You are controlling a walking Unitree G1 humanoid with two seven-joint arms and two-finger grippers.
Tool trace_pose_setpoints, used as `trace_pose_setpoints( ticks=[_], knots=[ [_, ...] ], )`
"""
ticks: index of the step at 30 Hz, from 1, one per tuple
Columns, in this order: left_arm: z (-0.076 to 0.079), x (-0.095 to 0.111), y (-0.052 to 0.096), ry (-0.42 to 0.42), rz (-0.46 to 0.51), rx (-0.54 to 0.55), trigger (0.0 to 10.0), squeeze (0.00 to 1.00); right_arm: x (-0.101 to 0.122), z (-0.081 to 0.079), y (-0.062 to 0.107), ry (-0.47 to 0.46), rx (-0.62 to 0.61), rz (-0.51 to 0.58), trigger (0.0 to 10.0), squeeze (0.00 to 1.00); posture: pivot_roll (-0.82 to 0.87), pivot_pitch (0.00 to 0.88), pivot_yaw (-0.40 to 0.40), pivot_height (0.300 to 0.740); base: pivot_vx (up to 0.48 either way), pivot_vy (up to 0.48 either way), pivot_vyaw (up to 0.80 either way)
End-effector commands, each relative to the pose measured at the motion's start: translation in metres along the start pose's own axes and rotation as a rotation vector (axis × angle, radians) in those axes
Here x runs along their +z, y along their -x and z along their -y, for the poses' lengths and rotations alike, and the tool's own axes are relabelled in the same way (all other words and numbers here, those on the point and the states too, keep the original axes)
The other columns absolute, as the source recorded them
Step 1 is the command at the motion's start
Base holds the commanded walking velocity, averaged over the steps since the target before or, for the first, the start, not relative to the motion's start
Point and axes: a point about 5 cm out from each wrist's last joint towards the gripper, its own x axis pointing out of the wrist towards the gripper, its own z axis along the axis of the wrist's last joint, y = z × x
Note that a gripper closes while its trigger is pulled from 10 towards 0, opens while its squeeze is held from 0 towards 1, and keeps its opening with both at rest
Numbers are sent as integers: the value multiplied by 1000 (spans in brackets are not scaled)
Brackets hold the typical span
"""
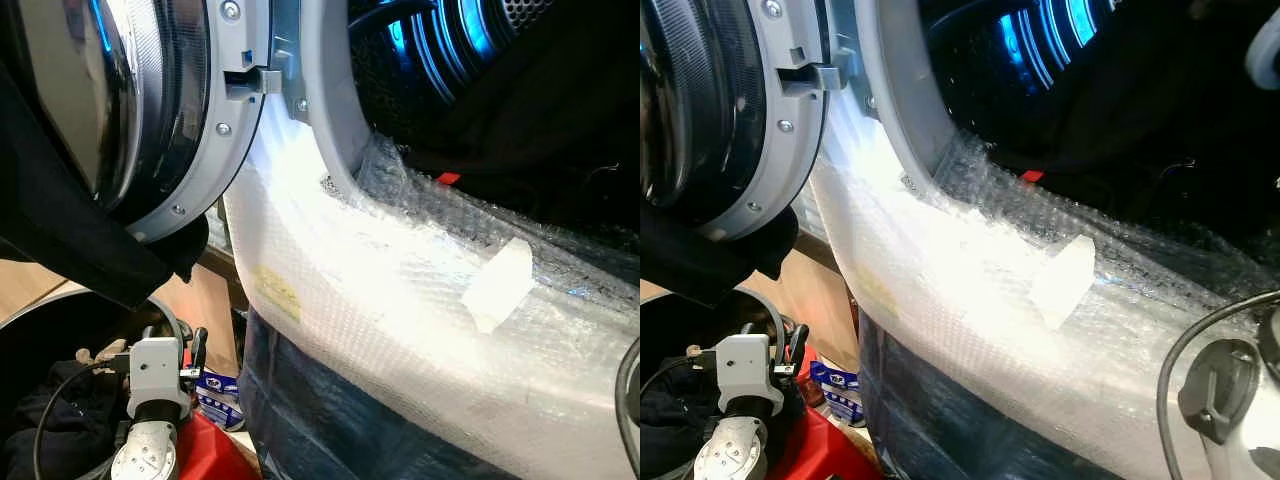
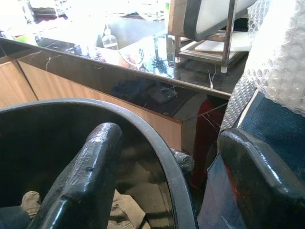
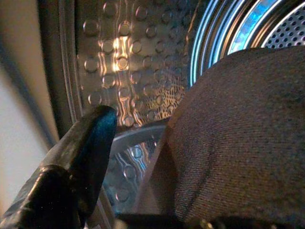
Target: Clothes washing
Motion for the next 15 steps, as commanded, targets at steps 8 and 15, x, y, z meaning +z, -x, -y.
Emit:
trace_pose_setpoints(
  ticks=[8,15],
  knots=[
    [6,-21,8,-6,-109,-21,10000,0,1,-6,-5,-16,2,36,10000,0,-67,124,-83,740,0,0,0],
    [7,-23,8,-3,-115,-25,10000,0,12,-10,-1,-30,67,73,10000,0,-78,122,-82,740,0,0,0]
  ],
)
